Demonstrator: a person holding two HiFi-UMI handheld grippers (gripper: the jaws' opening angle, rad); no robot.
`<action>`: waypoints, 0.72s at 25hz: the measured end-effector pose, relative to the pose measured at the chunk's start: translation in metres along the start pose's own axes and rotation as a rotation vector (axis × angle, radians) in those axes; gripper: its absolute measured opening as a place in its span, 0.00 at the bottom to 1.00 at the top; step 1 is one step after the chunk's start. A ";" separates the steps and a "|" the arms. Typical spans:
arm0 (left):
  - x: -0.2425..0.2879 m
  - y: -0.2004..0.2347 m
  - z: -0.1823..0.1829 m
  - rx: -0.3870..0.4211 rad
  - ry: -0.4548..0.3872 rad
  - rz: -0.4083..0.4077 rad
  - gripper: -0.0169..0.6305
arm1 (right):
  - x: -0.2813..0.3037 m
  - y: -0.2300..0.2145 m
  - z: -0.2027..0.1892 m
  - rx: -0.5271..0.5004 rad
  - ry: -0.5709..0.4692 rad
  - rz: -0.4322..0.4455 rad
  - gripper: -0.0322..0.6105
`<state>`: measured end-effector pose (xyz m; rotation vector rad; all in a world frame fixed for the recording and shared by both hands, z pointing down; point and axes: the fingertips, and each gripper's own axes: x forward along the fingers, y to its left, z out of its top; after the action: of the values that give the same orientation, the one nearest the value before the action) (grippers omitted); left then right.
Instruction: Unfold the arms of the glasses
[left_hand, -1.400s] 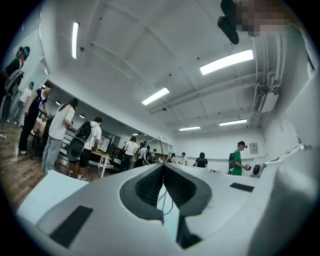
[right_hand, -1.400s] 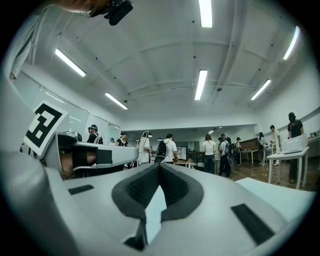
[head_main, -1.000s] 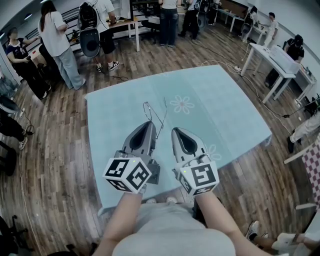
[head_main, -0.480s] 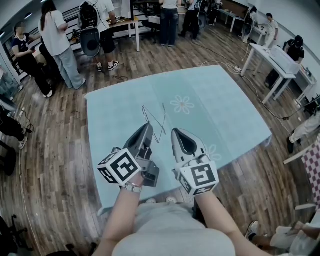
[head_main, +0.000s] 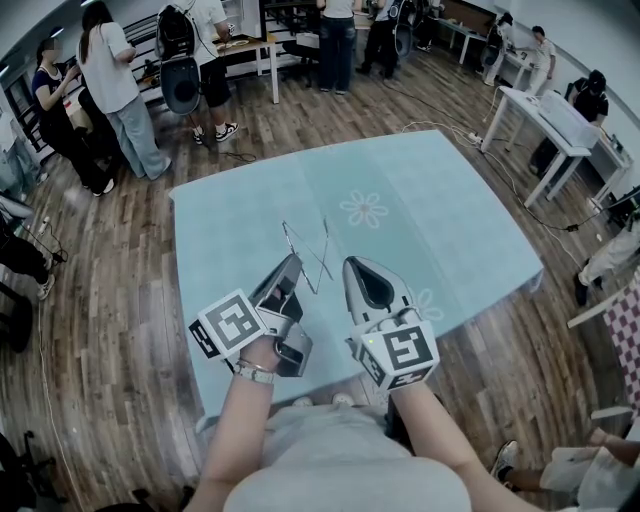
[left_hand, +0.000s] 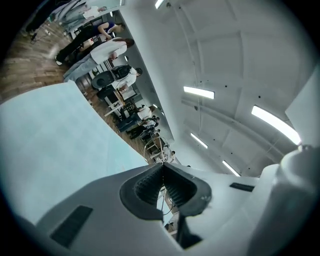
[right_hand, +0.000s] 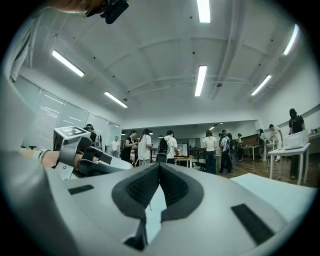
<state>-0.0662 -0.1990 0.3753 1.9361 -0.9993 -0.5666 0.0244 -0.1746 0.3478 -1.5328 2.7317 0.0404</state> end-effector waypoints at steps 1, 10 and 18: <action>0.000 0.002 -0.001 -0.018 0.006 0.001 0.04 | 0.000 -0.001 0.000 0.002 0.002 0.000 0.06; -0.003 0.005 -0.004 -0.145 0.042 -0.017 0.04 | 0.002 -0.006 -0.001 0.011 0.035 0.013 0.06; -0.003 -0.003 -0.008 -0.162 0.068 -0.045 0.04 | 0.010 -0.003 -0.016 0.005 0.096 0.055 0.06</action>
<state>-0.0613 -0.1920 0.3770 1.8253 -0.8425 -0.5856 0.0212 -0.1852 0.3636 -1.4960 2.8447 -0.0404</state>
